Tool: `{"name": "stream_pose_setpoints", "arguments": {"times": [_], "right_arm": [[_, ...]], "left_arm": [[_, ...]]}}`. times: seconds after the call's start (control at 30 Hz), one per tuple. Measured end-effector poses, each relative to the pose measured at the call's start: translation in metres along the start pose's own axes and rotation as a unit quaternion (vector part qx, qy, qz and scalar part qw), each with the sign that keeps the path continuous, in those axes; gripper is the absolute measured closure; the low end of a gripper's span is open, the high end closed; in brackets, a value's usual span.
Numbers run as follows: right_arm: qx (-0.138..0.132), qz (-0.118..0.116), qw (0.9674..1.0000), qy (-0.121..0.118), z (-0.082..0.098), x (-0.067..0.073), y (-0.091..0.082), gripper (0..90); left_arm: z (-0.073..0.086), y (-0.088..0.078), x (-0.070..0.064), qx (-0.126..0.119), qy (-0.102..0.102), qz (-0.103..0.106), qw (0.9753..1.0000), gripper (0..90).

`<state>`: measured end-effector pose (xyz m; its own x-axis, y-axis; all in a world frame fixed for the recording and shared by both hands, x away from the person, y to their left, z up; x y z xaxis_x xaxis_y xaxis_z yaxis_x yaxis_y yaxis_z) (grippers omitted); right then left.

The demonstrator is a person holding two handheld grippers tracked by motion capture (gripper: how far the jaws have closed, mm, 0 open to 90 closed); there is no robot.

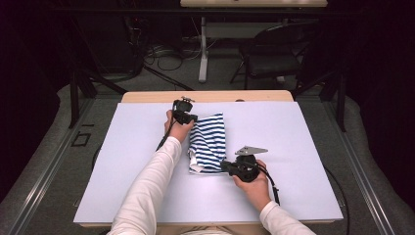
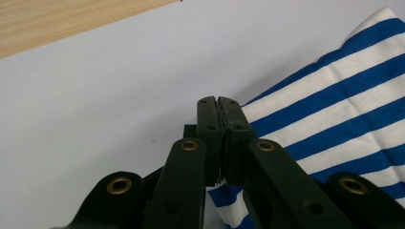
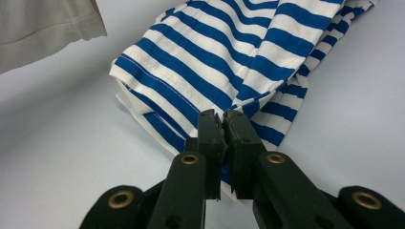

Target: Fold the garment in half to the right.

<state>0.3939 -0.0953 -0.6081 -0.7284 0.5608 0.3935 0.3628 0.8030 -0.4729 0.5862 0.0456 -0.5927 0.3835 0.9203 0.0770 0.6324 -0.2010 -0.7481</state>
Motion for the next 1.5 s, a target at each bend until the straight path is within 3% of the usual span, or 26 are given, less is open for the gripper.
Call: {"name": "stream_pose_setpoints", "arguments": {"times": [0.53,1.0,1.2,1.5], "right_arm": [[0.000,0.004,1.0000,0.002,0.002,-0.001,-0.001,85.3],[-0.011,0.003,0.9999,0.004,-0.002,-0.001,-0.005,82.4],[-0.020,0.017,0.9996,-0.014,-0.008,0.000,-0.012,76.0],[-0.039,0.031,0.9986,-0.017,-0.016,-0.004,-0.019,57.7]], "left_arm": [[-0.002,-0.005,0.003,-0.006,-0.002,-0.007,1.0000,82.9],[-0.009,-0.020,0.003,-0.028,-0.006,-0.004,0.9996,64.9],[-0.011,-0.030,0.001,-0.042,-0.006,0.003,0.9991,55.6],[-0.016,-0.043,0.006,-0.058,-0.006,-0.003,0.9983,32.7]]}}
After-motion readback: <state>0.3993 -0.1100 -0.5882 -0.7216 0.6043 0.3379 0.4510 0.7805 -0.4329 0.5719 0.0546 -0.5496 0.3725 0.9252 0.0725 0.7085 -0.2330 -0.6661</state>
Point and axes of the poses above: each handheld gripper's, and its own axes: y roughly forward along the jaws, z roughly out of its underside, x roughly to its left, the point moved 9 cm from there along y, roughly forward along the jaws, and after that the axes turned 14 degrees about -z, right-handed, at the moved point
